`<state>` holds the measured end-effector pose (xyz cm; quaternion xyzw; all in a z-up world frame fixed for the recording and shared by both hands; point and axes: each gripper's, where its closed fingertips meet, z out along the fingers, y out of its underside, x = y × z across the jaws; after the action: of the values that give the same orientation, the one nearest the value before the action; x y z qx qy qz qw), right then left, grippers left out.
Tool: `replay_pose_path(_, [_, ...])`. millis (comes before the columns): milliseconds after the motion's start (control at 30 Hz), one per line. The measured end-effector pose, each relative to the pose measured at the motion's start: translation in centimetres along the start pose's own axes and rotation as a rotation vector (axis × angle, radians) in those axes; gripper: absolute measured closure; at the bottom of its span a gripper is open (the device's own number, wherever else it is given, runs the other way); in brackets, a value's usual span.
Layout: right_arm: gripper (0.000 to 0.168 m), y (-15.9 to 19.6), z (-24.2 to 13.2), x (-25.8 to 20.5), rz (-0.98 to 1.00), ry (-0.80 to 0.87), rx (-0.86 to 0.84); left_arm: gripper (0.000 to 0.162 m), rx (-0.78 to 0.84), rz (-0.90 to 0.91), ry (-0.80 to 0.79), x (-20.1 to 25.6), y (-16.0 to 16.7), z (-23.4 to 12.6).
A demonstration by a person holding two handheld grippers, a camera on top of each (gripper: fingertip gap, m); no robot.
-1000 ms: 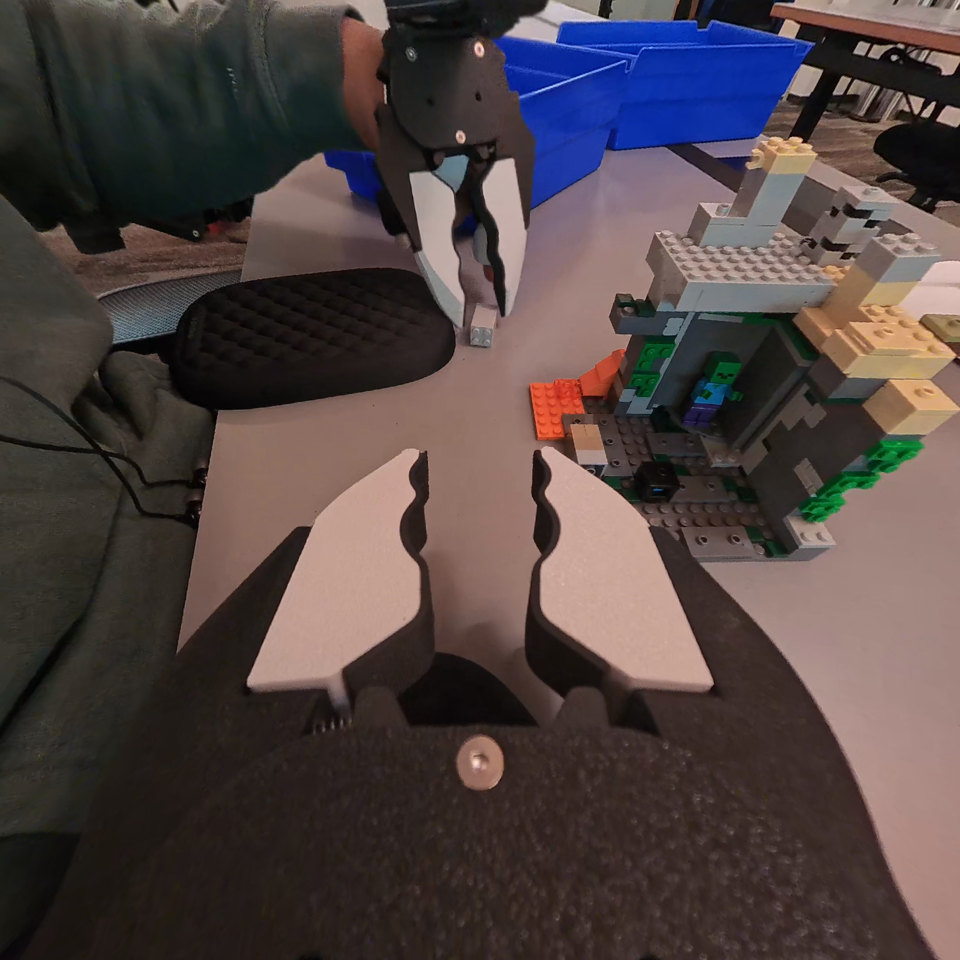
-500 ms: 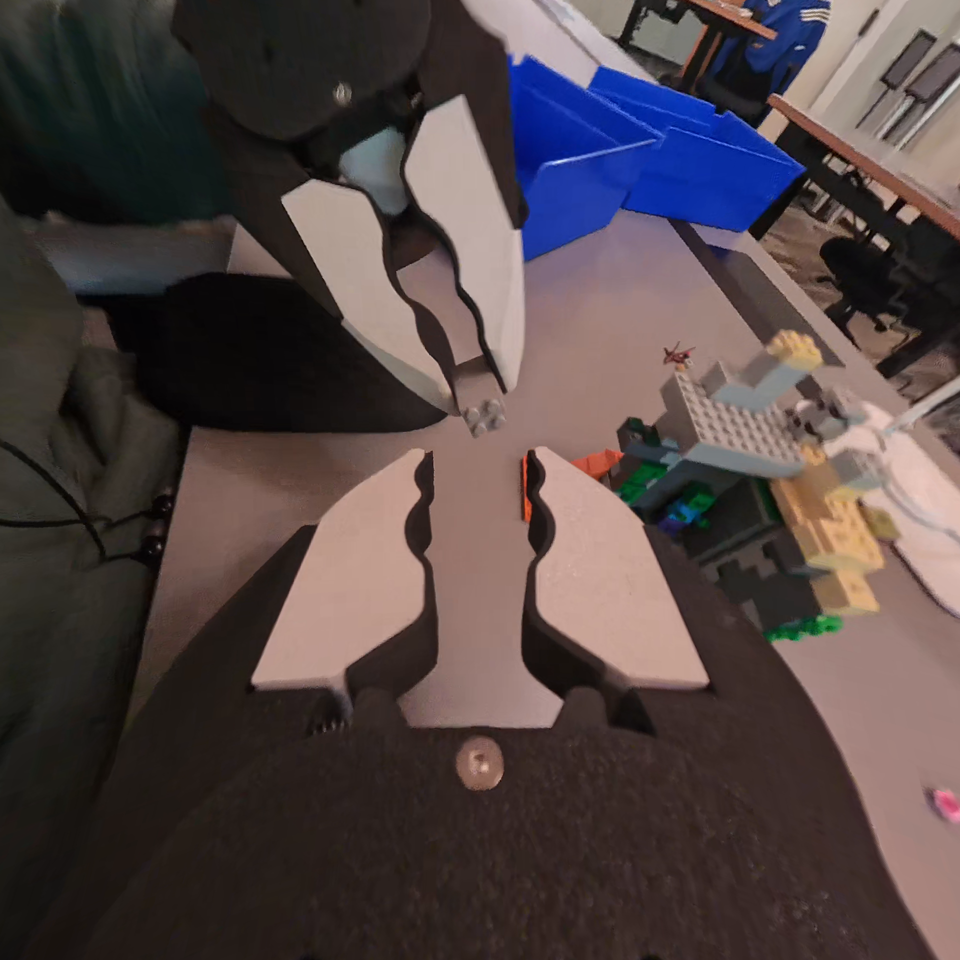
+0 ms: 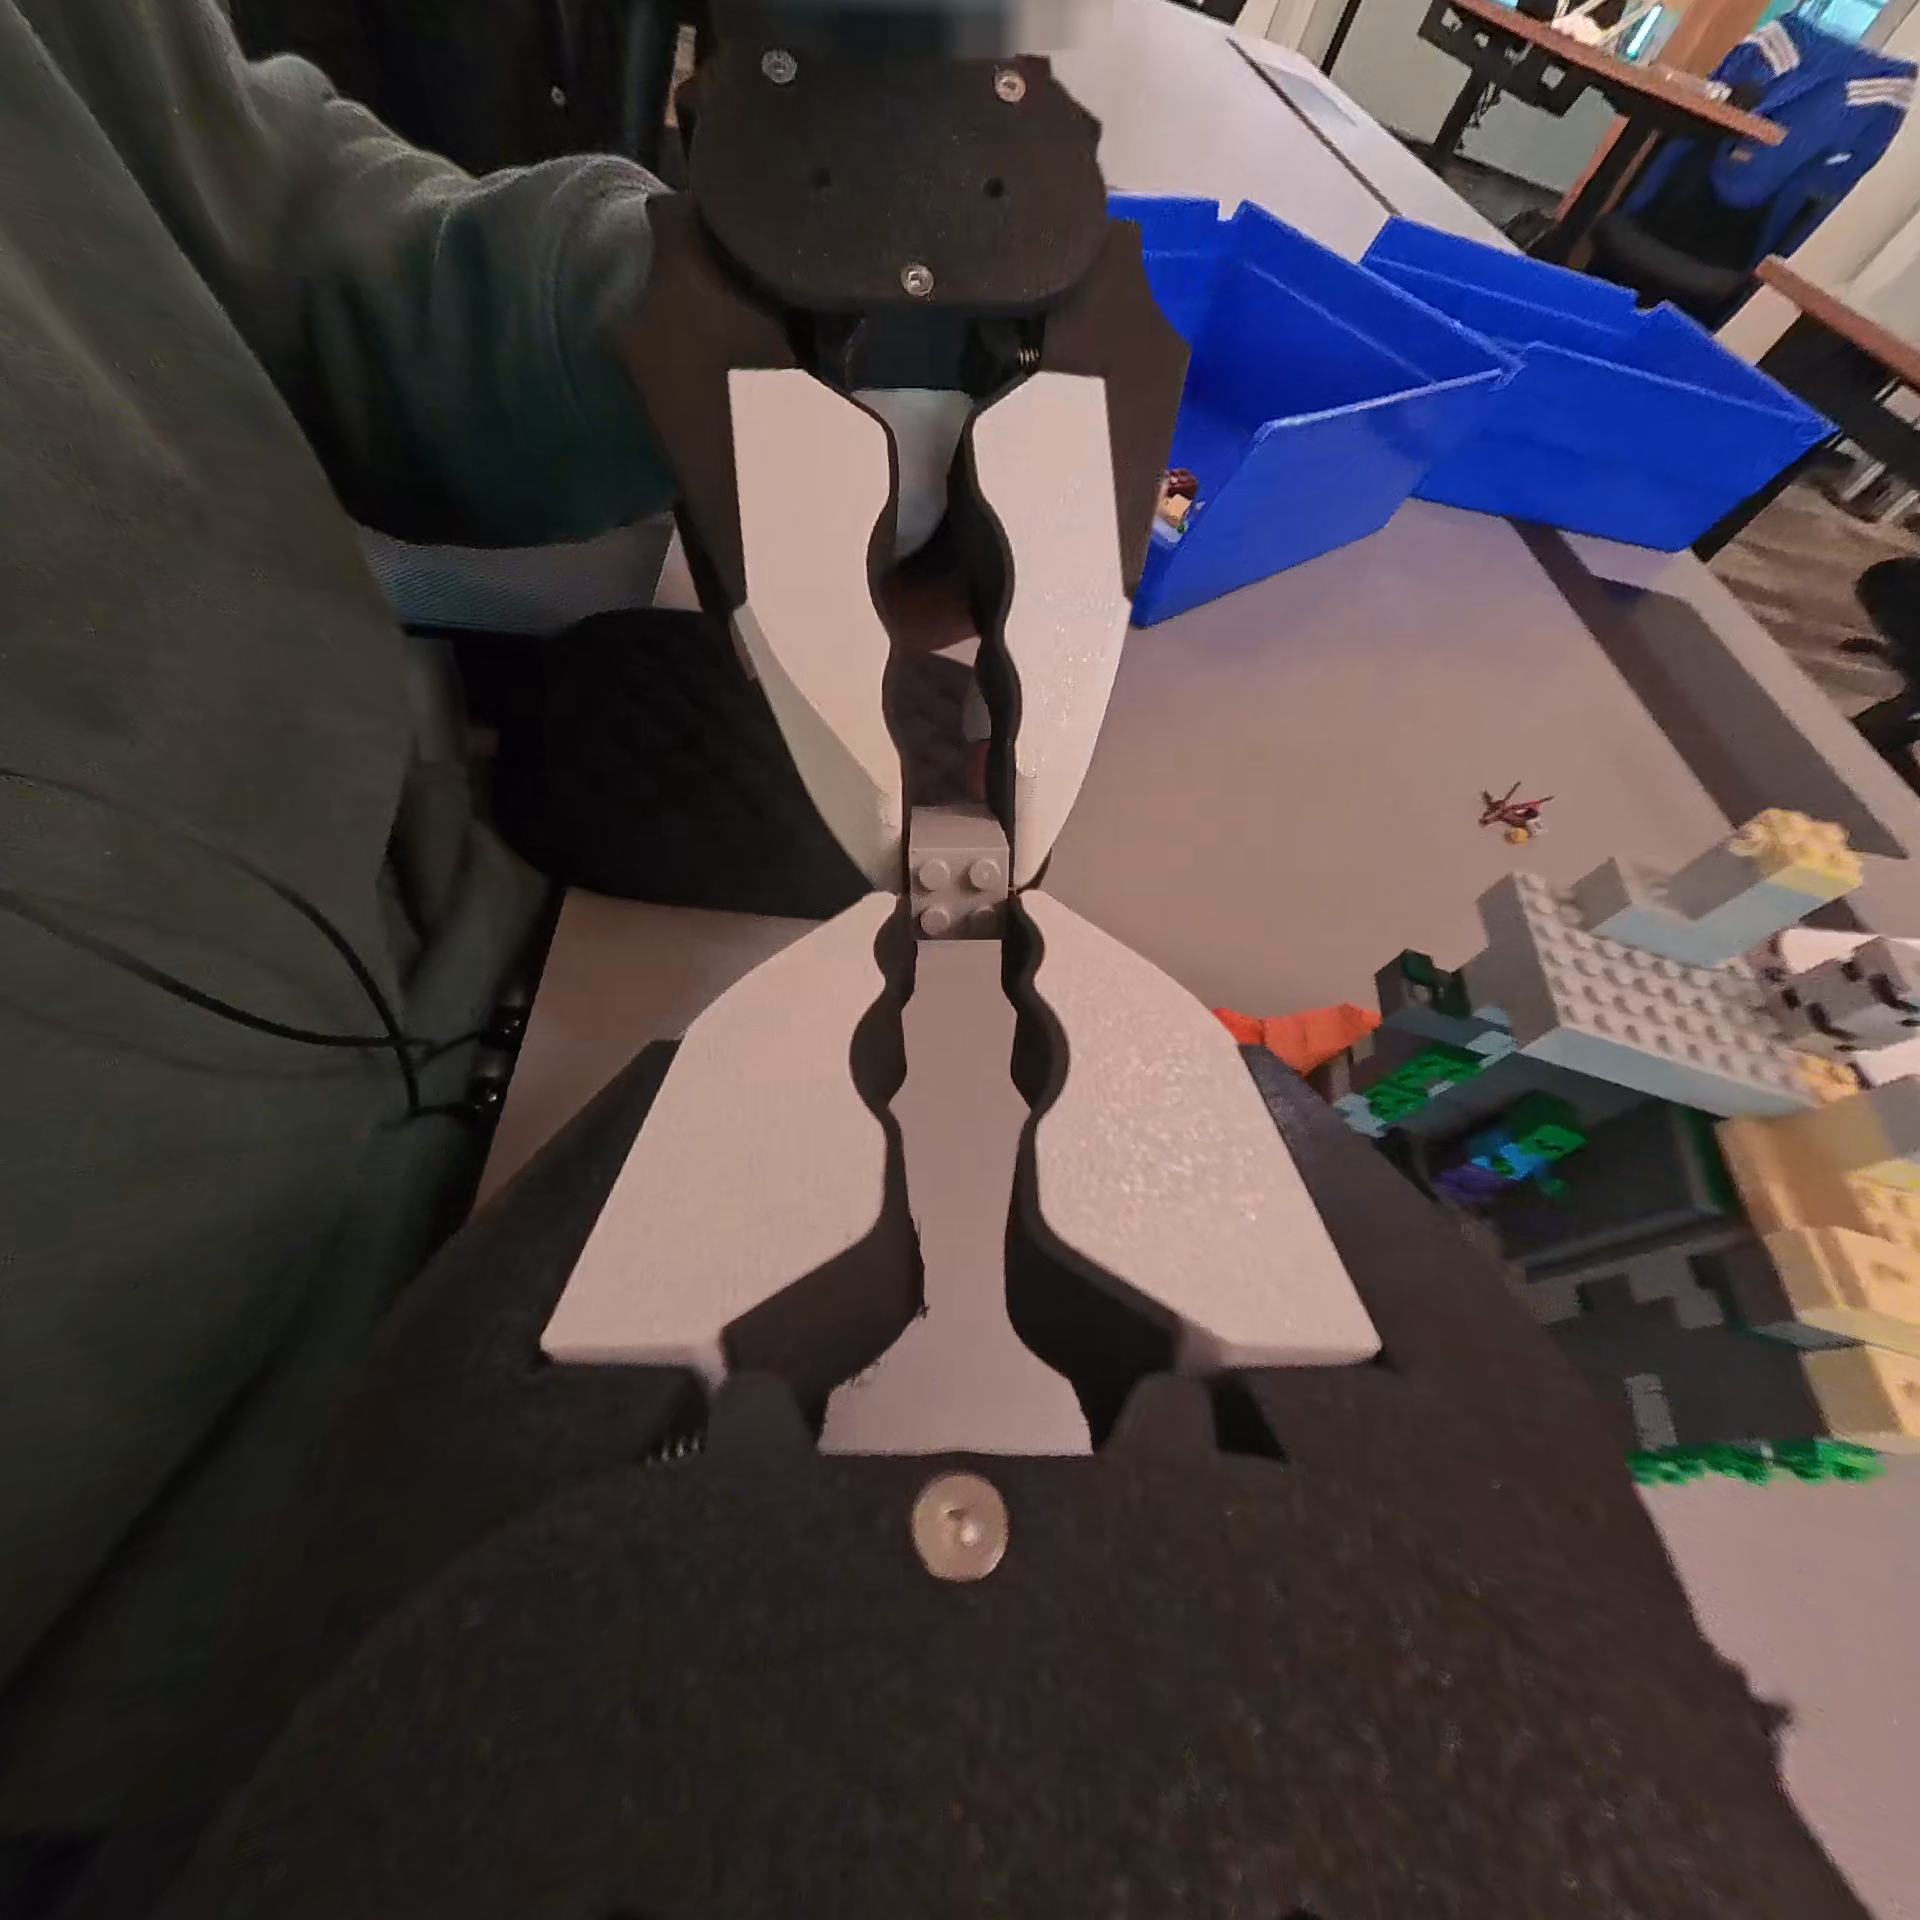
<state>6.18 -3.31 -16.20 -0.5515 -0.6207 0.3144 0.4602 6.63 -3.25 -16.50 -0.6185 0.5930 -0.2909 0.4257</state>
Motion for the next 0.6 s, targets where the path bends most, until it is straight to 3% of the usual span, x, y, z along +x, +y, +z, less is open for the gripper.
replay_pose_path(133, [0.152,-0.4,-0.5,-0.4,0.090,-0.055,0.073,0.144,0.014,-0.078,0.004,0.0,0.5,-0.1])
replay_pose_path(200, [0.152,-1.8,-2.7,0.5,0.173,-0.056,0.184,0.144,-0.113,-0.061,-0.147,-3.0,4.0,-1.2])
replay_pose_path(233, [0.152,-1.6,-3.7,1.4,0.176,-0.008,0.179,0.145,-0.055,-0.162,-0.095,-2.8,4.2,-1.9])
replay_pose_path(333, [0.152,1.6,-3.7,2.4,0.154,0.094,-0.003,0.145,-0.015,-0.223,-0.115,-2.9,5.4,-3.4])
replay_pose_path(433, [0.152,4.7,-1.4,2.0,0.170,0.067,-0.168,0.145,0.016,-0.253,-0.123,-2.7,5.5,-3.3])
replay_pose_path(600, [0.152,6.9,2.2,1.5,0.093,0.011,-0.339,0.145,0.057,-0.260,-0.149,-2.7,5.1,-3.2])
